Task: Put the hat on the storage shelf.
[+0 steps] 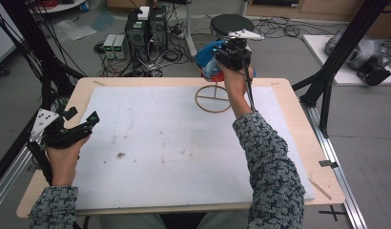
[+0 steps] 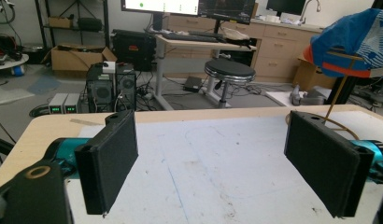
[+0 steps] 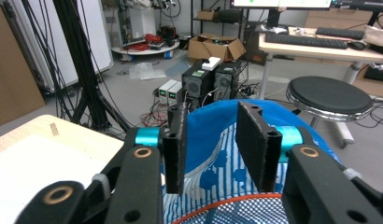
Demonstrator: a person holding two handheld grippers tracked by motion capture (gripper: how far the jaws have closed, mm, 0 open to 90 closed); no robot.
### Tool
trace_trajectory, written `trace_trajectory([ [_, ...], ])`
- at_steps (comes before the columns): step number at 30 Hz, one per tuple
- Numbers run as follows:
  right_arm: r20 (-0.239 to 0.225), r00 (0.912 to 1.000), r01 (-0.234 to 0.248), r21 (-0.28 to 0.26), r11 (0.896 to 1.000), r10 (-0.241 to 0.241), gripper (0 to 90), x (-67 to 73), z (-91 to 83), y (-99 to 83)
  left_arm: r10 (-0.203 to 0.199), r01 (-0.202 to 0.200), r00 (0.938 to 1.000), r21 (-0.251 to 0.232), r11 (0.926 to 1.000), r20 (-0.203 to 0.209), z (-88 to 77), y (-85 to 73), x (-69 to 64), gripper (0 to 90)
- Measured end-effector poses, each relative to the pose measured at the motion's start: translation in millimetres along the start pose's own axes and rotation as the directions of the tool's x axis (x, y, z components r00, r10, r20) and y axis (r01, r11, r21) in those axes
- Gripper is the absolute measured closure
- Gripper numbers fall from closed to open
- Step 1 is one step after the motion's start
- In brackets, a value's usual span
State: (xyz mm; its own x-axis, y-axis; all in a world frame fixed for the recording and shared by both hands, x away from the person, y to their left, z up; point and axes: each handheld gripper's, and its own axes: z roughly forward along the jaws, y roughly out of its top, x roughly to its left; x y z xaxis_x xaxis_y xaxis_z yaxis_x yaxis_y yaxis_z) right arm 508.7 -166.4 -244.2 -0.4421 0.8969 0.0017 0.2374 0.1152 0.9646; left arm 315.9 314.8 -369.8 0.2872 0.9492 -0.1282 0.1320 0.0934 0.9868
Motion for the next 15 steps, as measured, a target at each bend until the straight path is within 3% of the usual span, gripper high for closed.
trace_trajectory([
  [6, 0.027, 0.9996, -0.009, -0.019, 1.0, 0.01, 54.2, -8.1, -12.0, 4.8, 0.0, 0.0, 1.0, -0.004, 1.0, 0.001, -0.8, 1.0, 0.0, 17.5],
  [15, 0.077, 0.9953, -0.057, -0.028, 0.998, 0.059, 40.4, -32.0, -38.3, 10.6, -0.004, 0.004, 1.0, -0.008, 1.0, 0.001, -1.7, 1.8, -0.2, 17.5],
])
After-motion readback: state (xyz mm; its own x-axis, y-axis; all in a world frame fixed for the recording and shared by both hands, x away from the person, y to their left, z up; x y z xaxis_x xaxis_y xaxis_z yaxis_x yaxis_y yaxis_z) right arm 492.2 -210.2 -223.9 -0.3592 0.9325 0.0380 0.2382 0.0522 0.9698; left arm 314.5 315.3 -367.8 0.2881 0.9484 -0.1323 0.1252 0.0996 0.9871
